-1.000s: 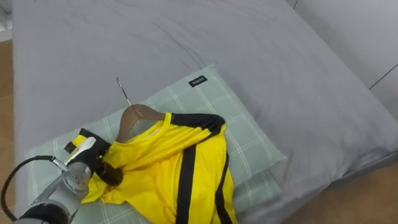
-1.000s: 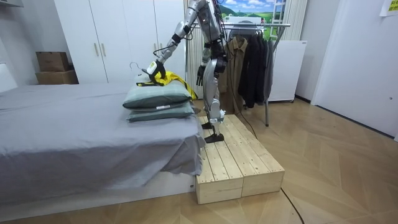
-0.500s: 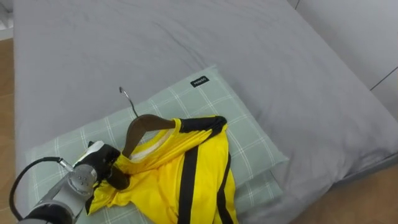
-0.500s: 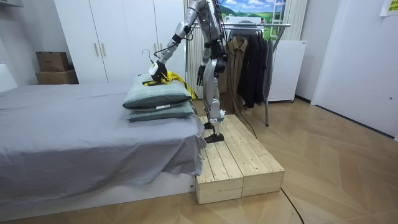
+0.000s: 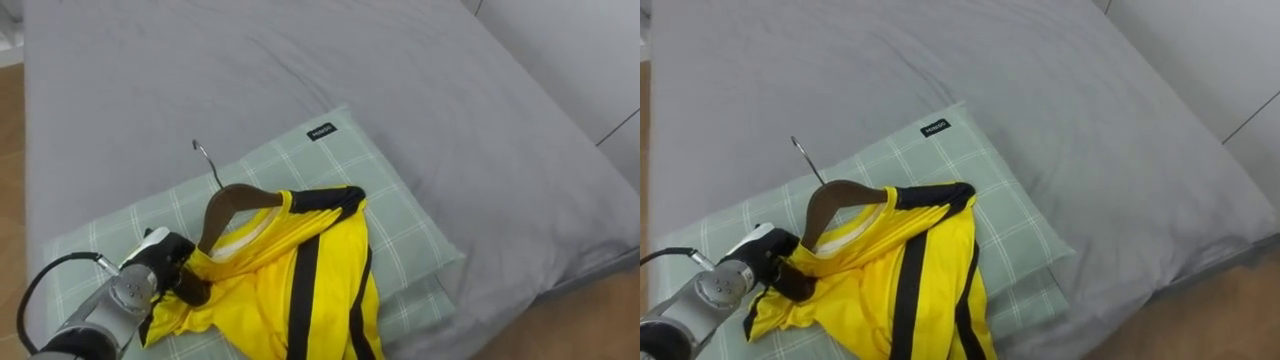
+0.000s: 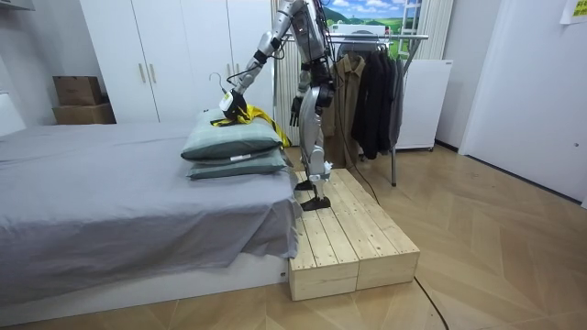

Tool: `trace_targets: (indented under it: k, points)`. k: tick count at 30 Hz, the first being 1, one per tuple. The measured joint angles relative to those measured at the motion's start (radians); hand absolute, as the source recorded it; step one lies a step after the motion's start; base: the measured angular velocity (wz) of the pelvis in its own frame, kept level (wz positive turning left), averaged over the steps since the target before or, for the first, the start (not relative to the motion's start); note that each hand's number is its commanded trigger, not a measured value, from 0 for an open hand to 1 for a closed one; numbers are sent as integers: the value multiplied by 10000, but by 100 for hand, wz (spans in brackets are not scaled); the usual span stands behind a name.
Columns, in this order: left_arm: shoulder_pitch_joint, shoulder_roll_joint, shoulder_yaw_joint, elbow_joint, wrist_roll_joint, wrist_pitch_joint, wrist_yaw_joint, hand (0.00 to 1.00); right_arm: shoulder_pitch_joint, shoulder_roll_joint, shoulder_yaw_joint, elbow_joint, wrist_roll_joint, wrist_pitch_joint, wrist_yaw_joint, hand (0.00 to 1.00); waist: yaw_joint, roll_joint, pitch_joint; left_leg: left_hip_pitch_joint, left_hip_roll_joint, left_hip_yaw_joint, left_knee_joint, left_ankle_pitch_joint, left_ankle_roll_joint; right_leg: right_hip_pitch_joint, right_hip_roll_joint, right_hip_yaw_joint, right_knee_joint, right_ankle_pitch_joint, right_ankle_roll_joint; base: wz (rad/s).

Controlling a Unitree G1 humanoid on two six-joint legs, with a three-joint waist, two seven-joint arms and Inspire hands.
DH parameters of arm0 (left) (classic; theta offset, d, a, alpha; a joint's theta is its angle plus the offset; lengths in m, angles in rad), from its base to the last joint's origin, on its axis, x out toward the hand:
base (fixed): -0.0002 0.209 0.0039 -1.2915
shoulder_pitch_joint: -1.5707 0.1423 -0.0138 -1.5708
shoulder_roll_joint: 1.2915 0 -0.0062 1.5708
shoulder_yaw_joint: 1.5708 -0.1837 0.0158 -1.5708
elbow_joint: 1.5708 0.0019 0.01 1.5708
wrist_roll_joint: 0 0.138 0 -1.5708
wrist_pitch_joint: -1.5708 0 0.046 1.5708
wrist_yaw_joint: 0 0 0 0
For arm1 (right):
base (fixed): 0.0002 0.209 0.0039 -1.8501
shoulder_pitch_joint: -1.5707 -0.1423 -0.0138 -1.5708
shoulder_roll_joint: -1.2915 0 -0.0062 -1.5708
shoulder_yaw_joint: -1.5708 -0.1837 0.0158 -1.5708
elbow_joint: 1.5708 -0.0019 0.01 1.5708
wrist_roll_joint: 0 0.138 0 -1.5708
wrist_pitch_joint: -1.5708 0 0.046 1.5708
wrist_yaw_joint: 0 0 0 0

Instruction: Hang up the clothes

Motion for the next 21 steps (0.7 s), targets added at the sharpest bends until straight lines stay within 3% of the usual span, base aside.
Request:
trace_targets:
  k: [11, 16, 18, 20, 21]
  points:
    - [1, 115, 441, -756, -24, -288, 572, 100, 324, -15, -377, -7, 2, -265, -77, 0, 181, 21, -32, 186, 7, -39, -24, -1, -2, 252, 19, -23, -96, -6, 11, 0]
    - [131, 114, 1043, -1199, -39, -294, 635, 100, 632, -20, -547, -11, 51, -262, -61, 0, 257, 82, -122, 665, -7, -38, -192, -4, -6, 688, 20, -32, -118, -66, 36, 0]
    - [645, 73, 1200, -2099, -81, -299, 656, 100, 875, -33, -705, -15, 42, -259, -66, 0, 383, 124, -277, 872, -8, -37, -228, -5, -7, 879, 22, -36, -121, -103, 33, 0]
    - [958, -67, 1354, -2639, -47, -296, 655, 100, 1101, -49, -898, 12, 33, -255, -39, 0, 453, 147, -345, 1108, -18, -114, -273, -6, -9, 1149, 22, -81, -147, -144, 36, 8]
    - [1270, -74, 1361, -3057, 20, -292, 655, 100, 1235, -74, -979, 71, 29, -256, -18, 0, 544, 181, -484, 1292, -19, -130, -420, -10, -18, 1329, 40, -108, -268, -158, 34, 0]
